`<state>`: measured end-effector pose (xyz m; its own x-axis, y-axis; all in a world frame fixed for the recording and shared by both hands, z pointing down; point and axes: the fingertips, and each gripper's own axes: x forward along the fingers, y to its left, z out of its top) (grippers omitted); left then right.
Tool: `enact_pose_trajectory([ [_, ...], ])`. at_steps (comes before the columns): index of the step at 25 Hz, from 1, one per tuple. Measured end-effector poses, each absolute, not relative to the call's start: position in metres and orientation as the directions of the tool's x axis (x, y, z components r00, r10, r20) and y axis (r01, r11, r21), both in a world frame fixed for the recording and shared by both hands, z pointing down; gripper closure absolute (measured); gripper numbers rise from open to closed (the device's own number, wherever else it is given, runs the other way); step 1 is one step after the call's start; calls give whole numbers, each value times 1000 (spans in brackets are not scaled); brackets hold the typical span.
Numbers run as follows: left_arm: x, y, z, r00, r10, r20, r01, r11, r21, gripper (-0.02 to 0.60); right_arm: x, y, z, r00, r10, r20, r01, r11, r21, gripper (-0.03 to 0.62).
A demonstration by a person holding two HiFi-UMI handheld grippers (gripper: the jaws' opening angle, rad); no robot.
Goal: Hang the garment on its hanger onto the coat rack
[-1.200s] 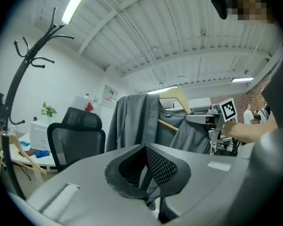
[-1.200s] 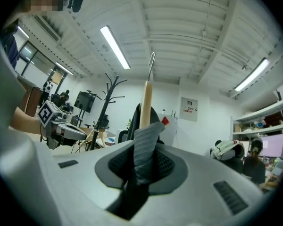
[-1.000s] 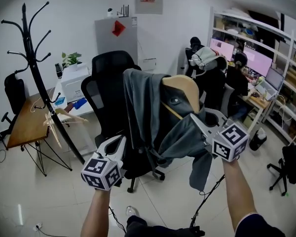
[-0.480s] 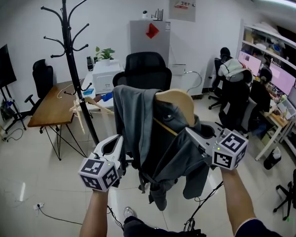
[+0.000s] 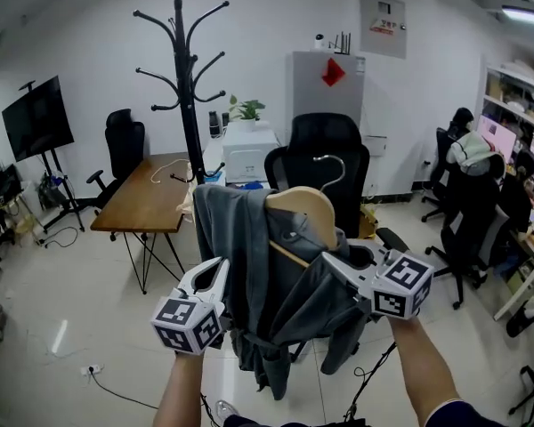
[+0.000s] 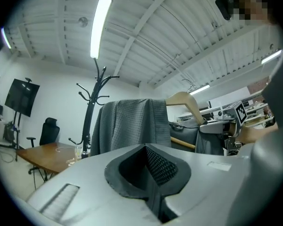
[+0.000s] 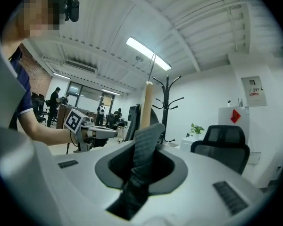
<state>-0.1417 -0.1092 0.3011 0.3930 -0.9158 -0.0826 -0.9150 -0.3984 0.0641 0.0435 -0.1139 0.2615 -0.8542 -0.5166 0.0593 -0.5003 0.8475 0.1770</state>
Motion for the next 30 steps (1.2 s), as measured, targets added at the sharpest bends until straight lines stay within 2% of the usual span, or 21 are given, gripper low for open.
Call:
enact_pose_trajectory([
  [6, -225, -142, 277, 369, -919, -138, -925, -378, 39, 589, -63, -147, 249, -893, -445, 72, -422, 882, 212, 517],
  [15, -338, -190, 270, 400, -907, -129, -912, -407, 38, 589, -203, -211, 222, -893, -443, 78, -414, 878, 239, 517],
  [22, -373, -222, 254, 429, -893, -140, -900, -435, 20, 589, -272, -276, 195, -882, -461, 96, -428, 870, 243, 517],
  [30, -403, -269, 261, 402, -908, -118, -912, -408, 37, 589, -316, -359, 197, -876, -466, 127, -436, 876, 207, 517],
])
